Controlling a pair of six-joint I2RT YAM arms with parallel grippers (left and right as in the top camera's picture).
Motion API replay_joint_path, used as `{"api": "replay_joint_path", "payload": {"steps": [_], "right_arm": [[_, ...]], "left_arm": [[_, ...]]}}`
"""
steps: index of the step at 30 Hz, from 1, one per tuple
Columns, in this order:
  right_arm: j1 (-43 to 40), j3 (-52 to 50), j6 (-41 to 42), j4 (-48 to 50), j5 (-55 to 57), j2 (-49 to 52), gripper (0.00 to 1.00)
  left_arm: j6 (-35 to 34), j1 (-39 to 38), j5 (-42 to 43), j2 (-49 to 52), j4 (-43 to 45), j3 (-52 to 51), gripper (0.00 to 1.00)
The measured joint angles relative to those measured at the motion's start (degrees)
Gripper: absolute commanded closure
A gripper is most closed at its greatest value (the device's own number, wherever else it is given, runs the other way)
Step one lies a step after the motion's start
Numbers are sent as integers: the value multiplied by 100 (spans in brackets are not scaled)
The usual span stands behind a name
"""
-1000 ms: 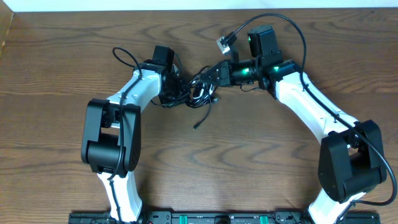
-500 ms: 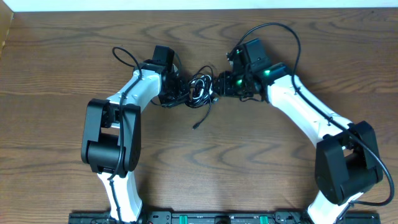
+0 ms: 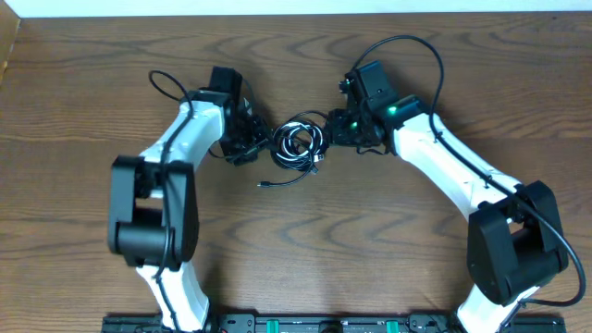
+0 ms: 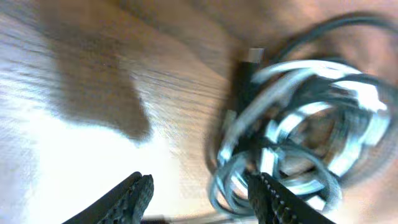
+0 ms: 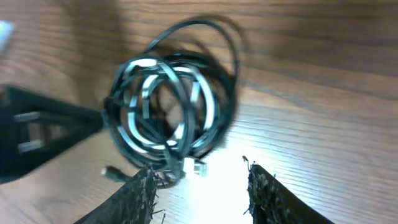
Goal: Untangle cables
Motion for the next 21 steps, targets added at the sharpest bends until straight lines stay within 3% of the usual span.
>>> {"api": "replay_joint_path", "payload": {"steps": [6,8,14,18,21], "right_arm": [[-339,0,87,-109,201,22,54],[-345,0,131,-120,221,59,63],[-203,0,490,-74,570,310,70],[-168,-2,756,142,726,660,69],[-186,-2,859,398,640,1005,62]], "left_arm": [[63,-144,-219,-857,-160,55,41],[81,-260,-391,-931,-197,74,44],[133,-778,-887,-918,-236,74,51],[-68,-1182,-1213,-918,-175,74,53],[-297,-1421,-1399,-901,-2,74,54]]}}
